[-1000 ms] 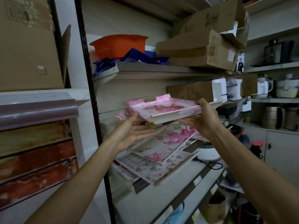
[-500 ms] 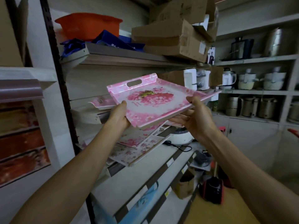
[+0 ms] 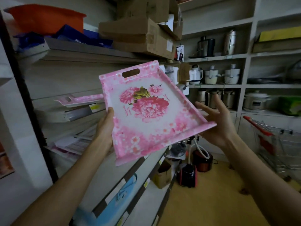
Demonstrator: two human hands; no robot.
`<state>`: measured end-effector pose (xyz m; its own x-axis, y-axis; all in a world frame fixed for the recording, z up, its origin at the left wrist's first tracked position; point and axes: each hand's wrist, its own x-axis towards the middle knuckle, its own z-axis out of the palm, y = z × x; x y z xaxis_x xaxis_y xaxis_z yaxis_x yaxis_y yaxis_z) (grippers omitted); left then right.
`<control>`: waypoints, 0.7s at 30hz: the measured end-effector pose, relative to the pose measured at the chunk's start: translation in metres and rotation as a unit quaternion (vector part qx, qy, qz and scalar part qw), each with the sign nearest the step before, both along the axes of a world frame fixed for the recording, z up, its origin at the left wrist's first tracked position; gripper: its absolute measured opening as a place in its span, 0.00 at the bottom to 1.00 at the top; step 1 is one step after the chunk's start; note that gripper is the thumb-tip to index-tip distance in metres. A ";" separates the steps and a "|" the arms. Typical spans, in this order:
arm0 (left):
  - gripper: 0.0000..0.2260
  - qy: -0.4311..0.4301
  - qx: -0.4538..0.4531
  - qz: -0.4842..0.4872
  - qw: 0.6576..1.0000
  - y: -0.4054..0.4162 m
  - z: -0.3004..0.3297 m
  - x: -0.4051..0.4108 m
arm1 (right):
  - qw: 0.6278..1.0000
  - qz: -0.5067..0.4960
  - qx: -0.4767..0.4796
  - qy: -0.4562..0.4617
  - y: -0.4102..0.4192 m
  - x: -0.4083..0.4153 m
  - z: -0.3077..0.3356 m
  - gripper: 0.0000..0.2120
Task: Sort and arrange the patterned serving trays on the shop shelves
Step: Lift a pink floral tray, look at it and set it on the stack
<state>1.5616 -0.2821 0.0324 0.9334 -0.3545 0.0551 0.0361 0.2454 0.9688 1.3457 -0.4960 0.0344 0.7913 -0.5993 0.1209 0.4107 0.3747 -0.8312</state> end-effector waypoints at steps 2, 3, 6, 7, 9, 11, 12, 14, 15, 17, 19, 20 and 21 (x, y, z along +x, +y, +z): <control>0.18 -0.030 0.013 0.001 0.999 0.003 -0.009 -0.010 | 0.998 0.009 -0.048 0.046 -0.002 -0.009 -0.005 0.31; 0.18 -0.048 0.016 0.000 0.999 0.005 -0.013 -0.015 | 0.995 0.004 -0.074 0.066 -0.001 -0.011 -0.006 0.29; 0.19 -0.089 0.021 -0.005 0.996 0.015 -0.028 -0.025 | 0.983 -0.027 -0.133 0.120 0.004 -0.003 -0.015 0.28; 0.20 -0.100 0.020 -0.006 0.995 0.020 -0.032 -0.031 | 0.978 -0.042 -0.151 0.137 0.005 0.002 -0.020 0.29; 0.20 -0.113 0.020 -0.012 0.993 0.032 -0.040 -0.040 | 0.969 -0.065 -0.177 0.160 0.006 0.012 -0.030 0.29; 0.19 -0.109 0.014 -0.022 0.994 0.044 -0.050 -0.046 | 0.964 -0.072 -0.189 0.174 0.009 0.023 -0.042 0.27; 0.17 -0.106 0.011 -0.025 0.994 0.052 -0.054 -0.049 | 0.964 -0.074 -0.186 0.174 0.012 0.027 -0.048 0.25; 0.13 -0.108 0.012 -0.014 0.994 0.066 -0.063 -0.055 | 0.964 -0.083 -0.183 0.173 0.022 0.035 -0.063 0.25; 0.11 -0.109 0.014 -0.003 0.994 0.074 -0.066 -0.060 | 0.963 -0.079 -0.186 0.177 0.027 0.039 -0.071 0.26; 0.08 -0.118 0.023 0.019 0.993 0.091 -0.074 -0.064 | 0.966 -0.059 -0.189 0.170 0.040 0.046 -0.085 0.28; 0.08 -0.115 0.033 0.023 0.993 0.110 -0.082 -0.066 | 0.968 -0.040 -0.195 0.151 0.055 0.057 -0.096 0.26; 0.09 -0.111 0.036 0.035 0.993 0.120 -0.087 -0.064 | 0.967 -0.039 -0.204 0.150 0.063 0.063 -0.099 0.26; 0.08 -0.111 0.038 0.054 0.992 0.129 -0.090 -0.064 | 0.965 -0.038 -0.211 0.148 0.071 0.069 -0.102 0.25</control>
<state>1.4975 -0.1528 -0.0571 0.9341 -0.2639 0.2404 -0.2028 0.1619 0.9658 1.4143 -0.4252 -0.0674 0.7842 -0.6040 0.1422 0.1446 -0.0448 -0.9885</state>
